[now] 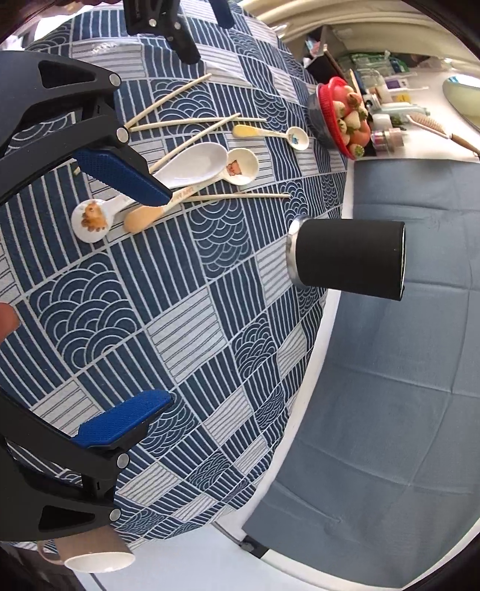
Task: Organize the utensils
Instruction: 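Move the right gripper to a wooden chopstick and close on it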
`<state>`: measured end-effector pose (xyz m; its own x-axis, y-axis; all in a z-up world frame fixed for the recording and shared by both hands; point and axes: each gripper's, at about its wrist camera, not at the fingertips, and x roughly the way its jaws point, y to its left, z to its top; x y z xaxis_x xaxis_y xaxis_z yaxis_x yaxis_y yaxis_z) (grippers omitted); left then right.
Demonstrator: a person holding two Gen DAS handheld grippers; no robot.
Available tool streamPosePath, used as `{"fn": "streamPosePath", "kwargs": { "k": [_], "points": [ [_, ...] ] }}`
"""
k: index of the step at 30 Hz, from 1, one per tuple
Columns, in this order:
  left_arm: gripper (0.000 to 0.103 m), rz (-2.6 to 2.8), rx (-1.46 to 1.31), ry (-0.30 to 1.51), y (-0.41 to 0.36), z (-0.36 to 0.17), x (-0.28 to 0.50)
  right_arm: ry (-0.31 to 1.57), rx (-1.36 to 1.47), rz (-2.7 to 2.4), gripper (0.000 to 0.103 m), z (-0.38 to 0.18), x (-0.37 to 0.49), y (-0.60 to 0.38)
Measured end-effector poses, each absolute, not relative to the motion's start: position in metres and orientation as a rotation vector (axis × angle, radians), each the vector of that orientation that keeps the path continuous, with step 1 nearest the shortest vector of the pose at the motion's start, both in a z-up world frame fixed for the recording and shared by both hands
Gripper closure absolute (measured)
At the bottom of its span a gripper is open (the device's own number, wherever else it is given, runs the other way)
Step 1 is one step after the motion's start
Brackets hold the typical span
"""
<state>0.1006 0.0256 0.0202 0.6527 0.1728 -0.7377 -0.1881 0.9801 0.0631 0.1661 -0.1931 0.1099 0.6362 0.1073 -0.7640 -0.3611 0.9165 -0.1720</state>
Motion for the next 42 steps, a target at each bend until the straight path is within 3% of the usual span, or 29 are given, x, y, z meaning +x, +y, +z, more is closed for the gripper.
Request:
{"fn": "streamPosePath", "kwargs": {
  "k": [13, 27, 42],
  "points": [
    [0.006, 0.293, -0.131, 0.982, 0.028, 0.019, 0.118, 0.938, -0.361, 0.464, 0.008, 0.100, 0.242, -0.138],
    [0.006, 0.365, -0.278, 1.108, 0.030, 0.009, 0.132, 1.161, -0.366, 0.588, 0.008, 0.041, 0.295, -0.101],
    [0.006, 0.492, -0.454, 1.253, 0.029, -0.009, 0.143, 1.111, -0.361, 0.620, 0.006, 0.036, 0.291, -0.106]
  ]
}}
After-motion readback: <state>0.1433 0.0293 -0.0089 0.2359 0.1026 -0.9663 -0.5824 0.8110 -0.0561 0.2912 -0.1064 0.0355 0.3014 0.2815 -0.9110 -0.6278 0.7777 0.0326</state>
